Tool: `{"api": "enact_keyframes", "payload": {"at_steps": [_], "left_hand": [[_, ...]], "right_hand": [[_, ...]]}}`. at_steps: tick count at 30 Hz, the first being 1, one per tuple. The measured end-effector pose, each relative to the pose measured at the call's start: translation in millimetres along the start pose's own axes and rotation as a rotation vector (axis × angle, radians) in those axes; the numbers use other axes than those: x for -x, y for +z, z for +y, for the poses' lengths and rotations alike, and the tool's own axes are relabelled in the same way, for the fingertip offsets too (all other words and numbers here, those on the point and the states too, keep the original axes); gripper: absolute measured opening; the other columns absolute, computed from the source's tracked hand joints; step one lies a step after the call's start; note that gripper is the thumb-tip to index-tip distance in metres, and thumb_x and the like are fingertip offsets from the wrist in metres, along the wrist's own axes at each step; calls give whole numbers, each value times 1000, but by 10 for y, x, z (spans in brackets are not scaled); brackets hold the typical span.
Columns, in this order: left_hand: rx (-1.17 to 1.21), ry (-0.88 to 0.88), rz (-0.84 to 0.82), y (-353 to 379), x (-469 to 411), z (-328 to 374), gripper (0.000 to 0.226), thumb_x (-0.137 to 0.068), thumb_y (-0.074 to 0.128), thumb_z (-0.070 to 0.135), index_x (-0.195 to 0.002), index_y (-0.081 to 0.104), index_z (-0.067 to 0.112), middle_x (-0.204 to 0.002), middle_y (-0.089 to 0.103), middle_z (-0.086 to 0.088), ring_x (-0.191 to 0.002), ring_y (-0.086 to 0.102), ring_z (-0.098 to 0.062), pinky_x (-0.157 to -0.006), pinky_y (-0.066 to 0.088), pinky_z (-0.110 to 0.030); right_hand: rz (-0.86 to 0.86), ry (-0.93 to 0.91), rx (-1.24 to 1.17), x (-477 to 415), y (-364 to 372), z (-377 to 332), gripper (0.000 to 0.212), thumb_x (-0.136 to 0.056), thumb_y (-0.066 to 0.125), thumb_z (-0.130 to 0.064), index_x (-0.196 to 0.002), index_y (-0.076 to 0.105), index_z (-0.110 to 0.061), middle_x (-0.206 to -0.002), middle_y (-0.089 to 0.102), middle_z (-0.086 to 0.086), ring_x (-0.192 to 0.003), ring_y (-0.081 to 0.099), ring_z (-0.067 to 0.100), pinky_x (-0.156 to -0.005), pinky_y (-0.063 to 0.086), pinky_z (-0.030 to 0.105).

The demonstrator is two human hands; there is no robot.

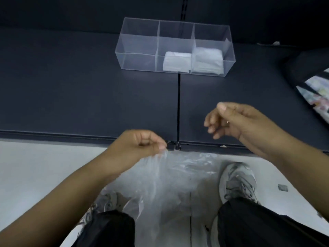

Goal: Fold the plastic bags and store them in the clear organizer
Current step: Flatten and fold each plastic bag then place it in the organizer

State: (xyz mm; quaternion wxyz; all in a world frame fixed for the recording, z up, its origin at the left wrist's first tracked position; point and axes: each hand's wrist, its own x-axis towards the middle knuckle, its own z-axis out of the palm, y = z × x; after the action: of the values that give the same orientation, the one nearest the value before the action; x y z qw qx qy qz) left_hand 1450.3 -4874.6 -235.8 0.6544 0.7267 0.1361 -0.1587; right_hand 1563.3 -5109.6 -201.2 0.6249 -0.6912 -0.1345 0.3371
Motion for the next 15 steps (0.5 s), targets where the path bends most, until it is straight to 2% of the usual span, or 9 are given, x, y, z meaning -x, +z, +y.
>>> {"api": "enact_keyframes", "payload": {"at_steps": [2,4,6,7,9,11,13,15], "left_hand": [[215,-66,103,-11,-90,55,11,-70,73,27,-78,77,20,-76,73,1,-69,65,-6,-65,51,-15],[455,-125,103,16,-192,172,12,-68,71,28,-76,75,19,-71,69,2,-63,62,-8,-59,53,-21],[616,-136,117,48,-312,319,8,-76,68,24,-81,70,18,-71,67,3,-63,61,-8,-59,55,-23],[672,-133,137,55,-378,392,6,-80,66,22,-84,68,18,-71,67,4,-64,61,-8,-62,56,-23],[757,-124,203,13,-487,502,4,-89,62,19,-86,65,17,-72,69,4,-64,65,-7,-65,57,-23],[805,-103,284,-102,-590,584,6,-91,61,18,-87,64,17,-72,72,4,-67,69,-6,-66,58,-24],[828,-63,346,-246,-678,626,5,-91,61,16,-87,65,15,-74,73,4,-70,70,-7,-66,58,-24],[811,-38,381,-373,-756,606,5,-91,61,14,-89,65,14,-76,74,3,-73,71,-8,-67,57,-23]], "right_hand": [[-188,119,134,70,137,148,45,-78,65,-58,-104,65,-21,-109,68,-5,-99,65,9,-83,54,28],[-337,217,304,151,373,272,85,-64,67,-69,-137,41,-35,-133,50,-21,-118,52,-5,-99,46,25],[-280,211,326,165,601,347,109,-56,72,-70,-146,16,-42,-140,36,-28,-122,44,-11,-102,40,19],[-196,188,308,141,672,350,110,-57,76,-66,-145,15,-43,-138,37,-28,-119,46,-11,-98,42,16],[-18,152,247,78,712,352,90,-66,81,-46,-139,29,-38,-128,46,-24,-103,58,-6,-87,50,15],[105,95,195,8,627,372,49,-77,77,-23,-119,52,-26,-110,61,-11,-81,66,3,-76,55,21],[131,59,188,-58,501,328,8,-86,68,-11,-91,65,-17,-83,69,-2,-65,63,9,-65,53,23],[149,45,188,-129,390,296,12,-92,60,-11,-82,66,-14,-73,69,1,-63,61,9,-64,49,23]]}}
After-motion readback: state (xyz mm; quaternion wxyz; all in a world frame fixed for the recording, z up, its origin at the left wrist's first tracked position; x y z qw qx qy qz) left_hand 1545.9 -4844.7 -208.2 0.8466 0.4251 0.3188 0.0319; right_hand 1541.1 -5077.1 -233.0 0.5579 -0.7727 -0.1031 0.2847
